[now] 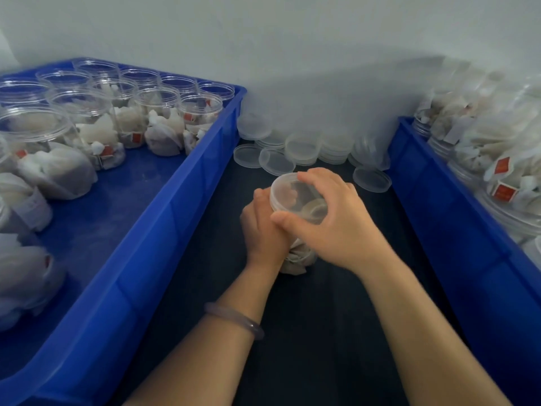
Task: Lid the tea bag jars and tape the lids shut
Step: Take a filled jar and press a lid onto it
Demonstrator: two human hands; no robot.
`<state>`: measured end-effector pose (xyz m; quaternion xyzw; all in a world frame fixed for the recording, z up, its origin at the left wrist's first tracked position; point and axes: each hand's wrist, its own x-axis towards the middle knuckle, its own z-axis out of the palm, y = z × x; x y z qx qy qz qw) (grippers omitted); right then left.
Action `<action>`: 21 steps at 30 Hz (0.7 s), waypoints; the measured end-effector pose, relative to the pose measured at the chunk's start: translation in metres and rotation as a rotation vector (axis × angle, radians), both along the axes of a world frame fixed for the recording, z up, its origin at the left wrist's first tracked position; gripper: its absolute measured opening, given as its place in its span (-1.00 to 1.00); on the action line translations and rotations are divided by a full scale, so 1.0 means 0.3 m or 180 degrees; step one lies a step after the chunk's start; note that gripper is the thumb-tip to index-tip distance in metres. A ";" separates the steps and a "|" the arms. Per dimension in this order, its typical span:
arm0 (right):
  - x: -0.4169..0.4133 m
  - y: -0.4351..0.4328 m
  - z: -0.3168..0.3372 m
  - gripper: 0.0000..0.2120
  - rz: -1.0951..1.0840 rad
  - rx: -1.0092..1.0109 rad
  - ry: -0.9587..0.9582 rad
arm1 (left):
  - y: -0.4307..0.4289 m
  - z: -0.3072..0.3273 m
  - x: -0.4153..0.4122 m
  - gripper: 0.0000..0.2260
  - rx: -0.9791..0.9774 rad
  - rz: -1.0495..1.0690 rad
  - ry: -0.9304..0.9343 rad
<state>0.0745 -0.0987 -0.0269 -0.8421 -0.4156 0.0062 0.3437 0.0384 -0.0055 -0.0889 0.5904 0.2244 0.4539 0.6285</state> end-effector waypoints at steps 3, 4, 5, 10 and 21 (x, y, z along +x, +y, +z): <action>-0.002 0.020 0.021 -0.10 -0.0142 -0.0553 -0.0719 | 0.009 0.003 -0.014 -0.75 0.0628 -0.0088 0.0416; 0.009 0.025 0.038 -0.07 -0.0016 -0.0729 -0.0794 | 0.021 0.001 -0.020 -0.81 0.0640 -0.0299 0.0517; 0.022 0.029 0.047 -0.06 0.0143 -0.0852 -0.0832 | 0.029 0.008 -0.024 -0.88 0.0380 -0.0679 0.0468; 0.014 0.043 0.004 -0.30 -0.0041 -0.0397 -0.0961 | 0.023 0.000 -0.013 -0.85 0.0426 -0.0490 0.0661; -0.016 0.074 -0.046 -0.30 -0.0452 0.0456 -0.0849 | 0.034 -0.004 -0.032 -0.71 0.0927 -0.0244 0.0814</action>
